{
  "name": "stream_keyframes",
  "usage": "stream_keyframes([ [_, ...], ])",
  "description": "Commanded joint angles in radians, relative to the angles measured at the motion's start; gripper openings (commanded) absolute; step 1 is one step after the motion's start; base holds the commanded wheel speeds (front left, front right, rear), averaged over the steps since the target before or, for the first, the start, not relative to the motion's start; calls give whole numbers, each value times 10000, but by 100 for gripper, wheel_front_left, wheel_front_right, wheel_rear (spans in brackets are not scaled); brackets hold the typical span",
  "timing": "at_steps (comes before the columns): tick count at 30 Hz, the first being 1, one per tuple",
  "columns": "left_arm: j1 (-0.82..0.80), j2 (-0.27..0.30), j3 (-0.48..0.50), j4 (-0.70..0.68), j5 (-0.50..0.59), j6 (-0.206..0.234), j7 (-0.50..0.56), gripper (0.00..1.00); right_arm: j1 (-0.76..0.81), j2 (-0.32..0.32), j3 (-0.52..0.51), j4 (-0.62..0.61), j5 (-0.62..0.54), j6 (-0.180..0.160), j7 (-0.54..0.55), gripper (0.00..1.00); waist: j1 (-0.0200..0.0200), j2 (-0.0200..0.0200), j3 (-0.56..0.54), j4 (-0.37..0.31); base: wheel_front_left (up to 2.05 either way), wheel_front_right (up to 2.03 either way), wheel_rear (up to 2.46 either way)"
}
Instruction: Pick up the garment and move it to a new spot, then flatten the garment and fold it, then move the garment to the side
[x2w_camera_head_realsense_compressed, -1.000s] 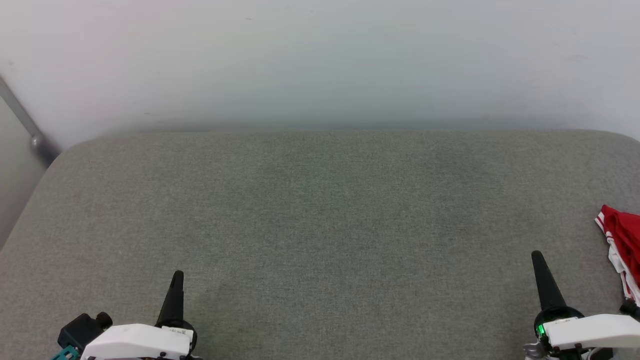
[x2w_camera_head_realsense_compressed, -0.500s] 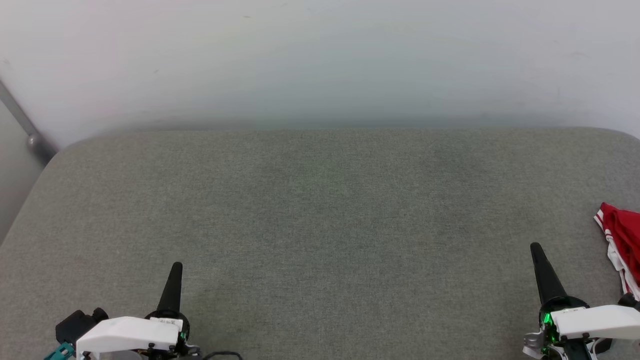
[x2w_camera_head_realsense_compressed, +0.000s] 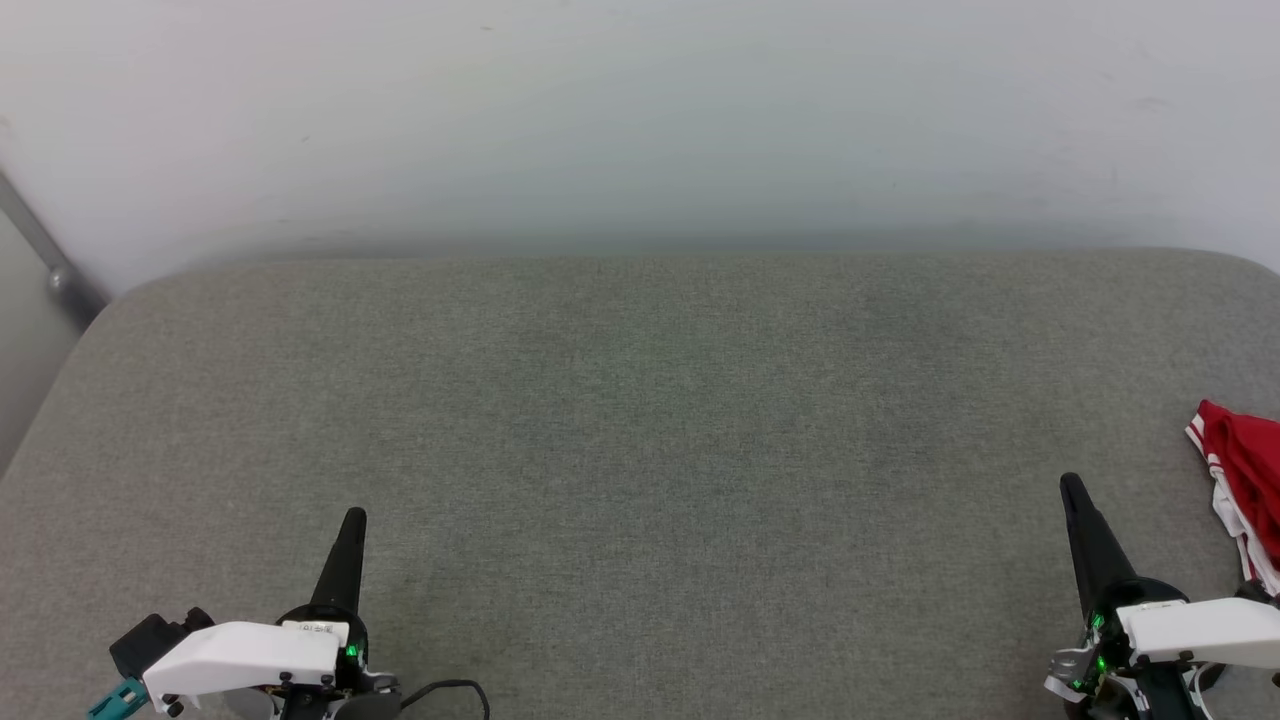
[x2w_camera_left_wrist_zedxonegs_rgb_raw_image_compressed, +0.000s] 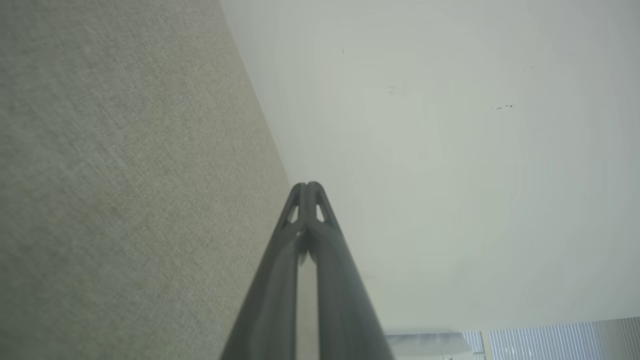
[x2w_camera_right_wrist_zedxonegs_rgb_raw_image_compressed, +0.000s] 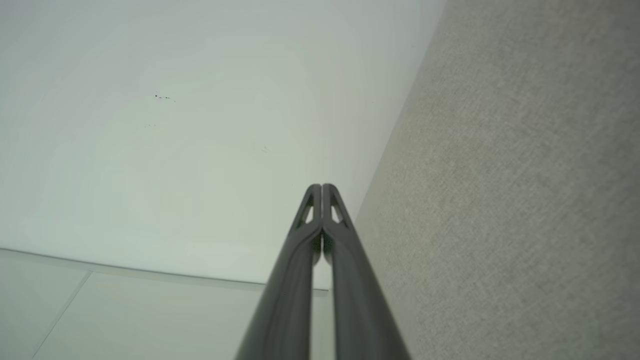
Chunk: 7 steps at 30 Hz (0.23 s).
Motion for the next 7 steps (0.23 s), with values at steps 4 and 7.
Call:
stream_keyframes([
  [4, -286, 40, 81, 23, -431, -93, 111, 0, -268, -33, -55, 46, 409, -2, 133, 0, 0, 0, 17, -13, 0, 0, 0],
  [7, -314, 38, 109, 50, -672, -129, 176, 0, -325, -26, -69, 85, 635, -2, 195, 0, 0, 0, 29, -24, 0, 0, 0],
])
